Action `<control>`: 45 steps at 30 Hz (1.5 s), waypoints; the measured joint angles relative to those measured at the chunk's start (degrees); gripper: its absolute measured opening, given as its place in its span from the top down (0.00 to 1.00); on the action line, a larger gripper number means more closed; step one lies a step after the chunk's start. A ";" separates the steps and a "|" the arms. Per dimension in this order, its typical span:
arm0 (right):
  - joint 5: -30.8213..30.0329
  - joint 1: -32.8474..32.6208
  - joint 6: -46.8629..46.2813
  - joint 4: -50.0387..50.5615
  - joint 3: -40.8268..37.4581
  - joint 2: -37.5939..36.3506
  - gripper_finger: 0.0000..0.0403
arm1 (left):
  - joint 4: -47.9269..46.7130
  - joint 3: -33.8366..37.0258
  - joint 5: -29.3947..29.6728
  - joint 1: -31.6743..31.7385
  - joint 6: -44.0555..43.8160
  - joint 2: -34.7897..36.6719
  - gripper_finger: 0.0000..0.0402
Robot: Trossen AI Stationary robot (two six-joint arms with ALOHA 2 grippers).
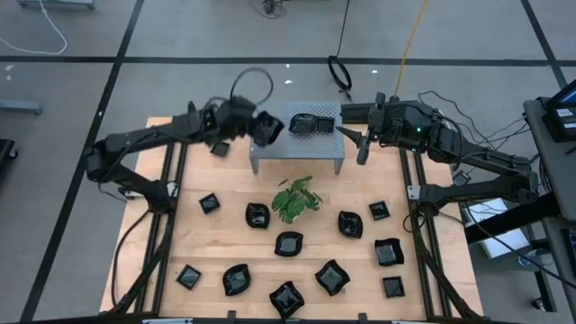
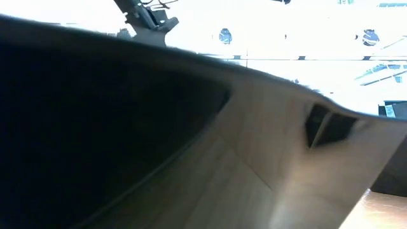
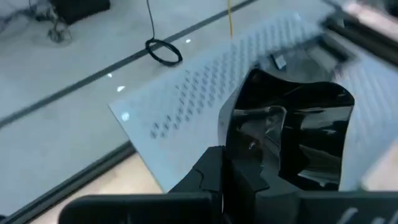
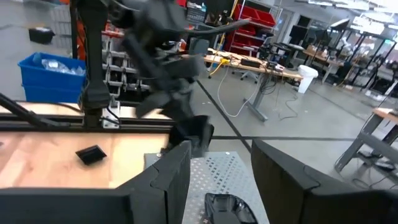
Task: Pick & Place Mini shaped plates
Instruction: Put the distorted square plate on the shelf
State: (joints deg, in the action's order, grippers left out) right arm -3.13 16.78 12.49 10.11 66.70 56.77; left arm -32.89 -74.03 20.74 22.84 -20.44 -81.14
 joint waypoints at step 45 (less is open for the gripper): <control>-0.01 0.00 0.86 0.02 0.00 0.00 0.62 | 0.37 -3.65 -11.12 7.83 3.47 -9.14 0.72</control>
State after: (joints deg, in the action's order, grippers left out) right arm -3.14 16.78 13.34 10.13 66.70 56.77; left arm -32.52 -77.68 9.62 30.68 -16.97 -90.28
